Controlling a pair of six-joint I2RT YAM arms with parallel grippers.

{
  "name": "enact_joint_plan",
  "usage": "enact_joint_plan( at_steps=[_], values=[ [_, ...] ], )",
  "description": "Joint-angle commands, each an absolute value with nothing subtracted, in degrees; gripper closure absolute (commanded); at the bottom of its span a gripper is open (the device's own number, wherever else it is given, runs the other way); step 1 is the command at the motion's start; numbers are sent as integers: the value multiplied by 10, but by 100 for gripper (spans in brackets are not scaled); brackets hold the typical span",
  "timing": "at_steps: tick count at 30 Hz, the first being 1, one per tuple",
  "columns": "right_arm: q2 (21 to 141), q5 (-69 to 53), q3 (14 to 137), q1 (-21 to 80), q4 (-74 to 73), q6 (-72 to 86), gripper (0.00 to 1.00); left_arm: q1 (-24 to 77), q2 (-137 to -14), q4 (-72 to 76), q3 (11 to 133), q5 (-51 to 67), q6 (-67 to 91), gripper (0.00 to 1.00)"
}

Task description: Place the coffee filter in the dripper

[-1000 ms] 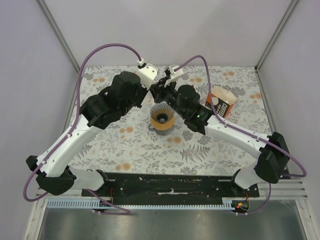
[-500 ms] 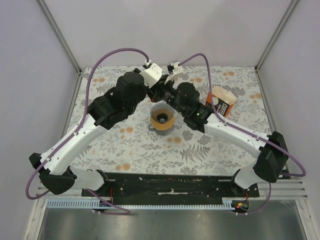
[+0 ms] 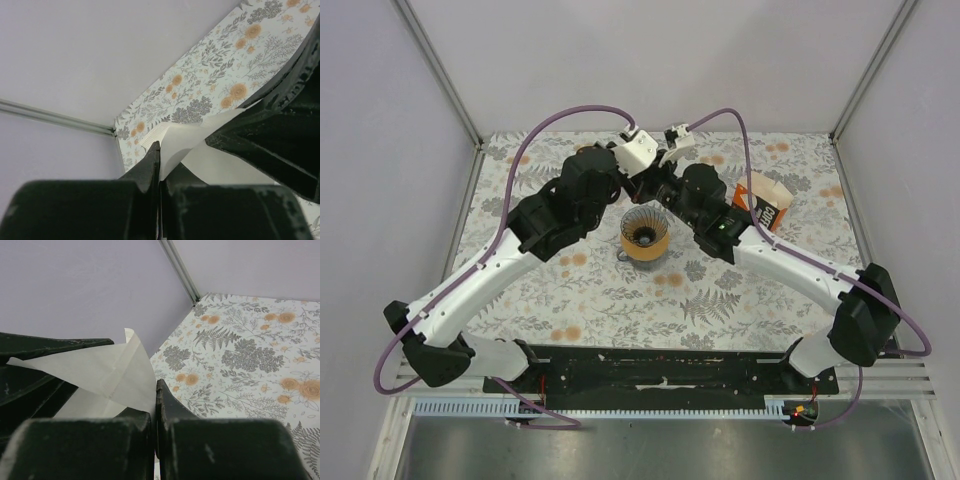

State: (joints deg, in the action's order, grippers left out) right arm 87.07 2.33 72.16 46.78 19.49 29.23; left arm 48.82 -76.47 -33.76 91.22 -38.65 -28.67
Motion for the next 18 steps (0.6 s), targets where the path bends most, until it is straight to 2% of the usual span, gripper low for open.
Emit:
enact_joint_plan(
  at_steps=[1,7,10,11,18],
  values=[
    [838,59,694,445,194,296,100,479,-746,-287,918,-440,-329,98],
    [838,8,691,445,239,293,100,480,-751,-335,936,-405,-279,98],
    [844,-15,695,446,258,298,72,482,-757,-380,957,-364,-237,98],
    [846,-18,699,446,263,301,67,483,-759,-388,963,-352,-229,98],
    [868,-44,713,447,291,339,64,483,-773,-422,1000,-326,-180,98]
  ],
)
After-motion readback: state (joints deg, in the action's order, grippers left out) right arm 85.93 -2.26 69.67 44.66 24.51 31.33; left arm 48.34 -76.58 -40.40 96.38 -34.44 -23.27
